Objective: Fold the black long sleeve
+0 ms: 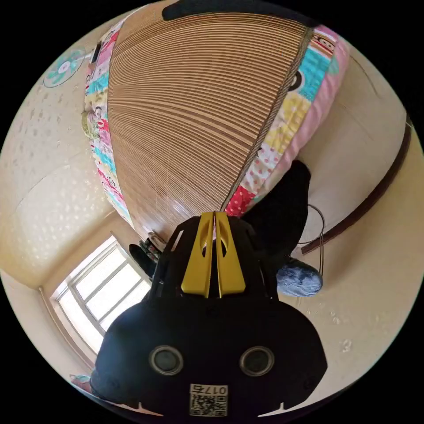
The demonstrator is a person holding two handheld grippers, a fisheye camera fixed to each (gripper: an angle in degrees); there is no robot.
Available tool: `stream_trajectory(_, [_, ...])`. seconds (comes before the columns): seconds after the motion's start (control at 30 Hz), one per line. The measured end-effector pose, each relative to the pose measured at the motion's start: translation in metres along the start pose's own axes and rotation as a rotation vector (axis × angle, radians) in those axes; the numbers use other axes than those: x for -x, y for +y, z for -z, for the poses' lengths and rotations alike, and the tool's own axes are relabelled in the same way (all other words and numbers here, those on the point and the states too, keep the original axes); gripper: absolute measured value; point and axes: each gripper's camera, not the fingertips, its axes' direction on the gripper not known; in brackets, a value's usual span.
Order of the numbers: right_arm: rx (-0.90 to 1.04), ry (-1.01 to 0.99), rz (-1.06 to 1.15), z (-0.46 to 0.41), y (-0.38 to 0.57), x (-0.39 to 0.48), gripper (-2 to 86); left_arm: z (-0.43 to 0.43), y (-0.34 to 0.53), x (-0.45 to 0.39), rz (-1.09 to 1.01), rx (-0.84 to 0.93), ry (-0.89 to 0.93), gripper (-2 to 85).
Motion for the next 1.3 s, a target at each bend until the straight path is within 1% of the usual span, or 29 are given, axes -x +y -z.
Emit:
stream_trajectory(0.03, [0.01, 0.003, 0.083, 0.01, -0.002, 0.015, 0.4, -0.033, 0.008, -0.006, 0.029, 0.051, -0.012, -1.0])
stream_trajectory(0.07, [0.02, 0.028, 0.144, 0.021, -0.003, 0.025, 0.5, -0.049, 0.012, -0.006, 0.051, 0.071, -0.013, -1.0])
stream_trajectory(0.13, [0.045, 0.096, 0.166, 0.035, -0.005, 0.026, 0.6, -0.112, 0.041, 0.002, 0.173, 0.115, -0.009, -1.0])
stream_trajectory(0.17, [0.071, 0.142, 0.141, 0.044, -0.007, 0.018, 0.6, -0.123, 0.049, 0.006, 0.209, 0.105, -0.013, -1.0])
stream_trajectory(0.2, [0.083, 0.158, 0.123, 0.048, -0.008, 0.012, 0.7, -0.139, 0.067, 0.015, 0.292, 0.056, -0.016, -1.0])
stream_trajectory(0.23, [0.101, 0.175, 0.089, 0.059, -0.008, -0.001, 0.8, -0.147, 0.082, 0.029, 0.389, 0.004, 0.018, -1.0])
stream_trajectory(0.27, [0.112, 0.177, 0.05, 0.071, -0.008, -0.015, 1.0, -0.149, 0.087, 0.036, 0.43, -0.024, 0.046, -1.0])
stream_trajectory(0.33, [0.127, 0.164, -0.031, 0.091, -0.007, -0.037, 1.5, -0.158, 0.106, 0.062, 0.552, -0.116, 0.177, -1.0])
stream_trajectory(0.43, [0.117, 0.142, -0.146, 0.135, -0.01, -0.062, 2.8, -0.168, 0.127, 0.08, 0.63, -0.214, 0.286, -1.0])
stream_trajectory(0.5, [0.072, 0.118, -0.194, 0.169, -0.019, -0.064, 4.3, -0.175, 0.14, 0.083, 0.635, -0.248, 0.283, -1.0])
stream_trajectory(0.6, [-0.059, 0.014, -0.221, 0.23, -0.046, -0.049, 7.2, -0.191, 0.161, 0.086, 0.628, -0.257, 0.219, -1.0])
stream_trajectory(0.67, [-0.204, -0.047, -0.207, 0.279, -0.073, -0.019, 8.3, -0.201, 0.177, 0.09, 0.639, -0.248, 0.193, -1.0])
stream_trajectory(0.77, [-0.349, -0.038, -0.142, 0.326, -0.111, 0.033, 9.2, -0.204, 0.207, 0.109, 0.68, -0.277, 0.172, -1.0])
stream_trajectory(0.83, [-0.376, -0.013, -0.094, 0.34, -0.136, 0.065, 10.0, -0.195, 0.234, 0.13, 0.742, -0.317, 0.161, -1.0])
stream_trajectory(0.9, [-0.351, -0.014, -0.038, 0.339, -0.162, 0.094, 10.6, -0.186, 0.254, 0.144, 0.779, -0.372, 0.166, -1.0])
stream_trajectory(0.97, [-0.24, -0.068, 0.057, 0.314, -0.191, 0.126, 10.4, -0.181, 0.269, 0.155, 0.796, -0.414, 0.168, -1.0])
stream_trajectory(1.0, [-0.201, -0.06, 0.066, 0.303, -0.197, 0.133, 10.2, -0.182, 0.277, 0.161, 0.806, -0.419, 0.155, -1.0])
stream_trajectory(1.07, [0.027, 0.103, 0.048, 0.239, -0.208, 0.157, 8.7, -0.19, 0.285, 0.168, 0.829, -0.406, 0.12, -1.0])
stream_trajectory(1.1, [0.091, 0.146, 0.062, 0.219, -0.207, 0.163, 8.4, -0.2, 0.288, 0.171, 0.844, -0.392, 0.106, -1.0])
stream_trajectory(1.13, [0.22, 0.218, 0.116, 0.179, -0.199, 0.174, 7.8, -0.213, 0.289, 0.174, 0.863, -0.381, 0.113, -1.0])
stream_trajectory(1.17, [0.298, 0.285, 0.168, 0.147, -0.185, 0.185, 6.8, -0.221, 0.29, 0.175, 0.873, -0.379, 0.126, -1.0])
stream_trajectory(1.23, [0.29, 0.313, 0.202, 0.125, -0.165, 0.196, 5.6, -0.249, 0.288, 0.179, 0.914, -0.396, 0.228, -1.0])
stream_trajectory(1.27, [0.282, 0.265, 0.194, 0.12, -0.157, 0.199, 5.4, -0.255, 0.287, 0.18, 0.927, -0.405, 0.261, -1.0])
stream_trajectory(1.3, [0.282, 0.234, 0.179, 0.119, -0.156, 0.199, 5.7, -0.267, 0.284, 0.184, 0.957, -0.427, 0.338, -1.0])
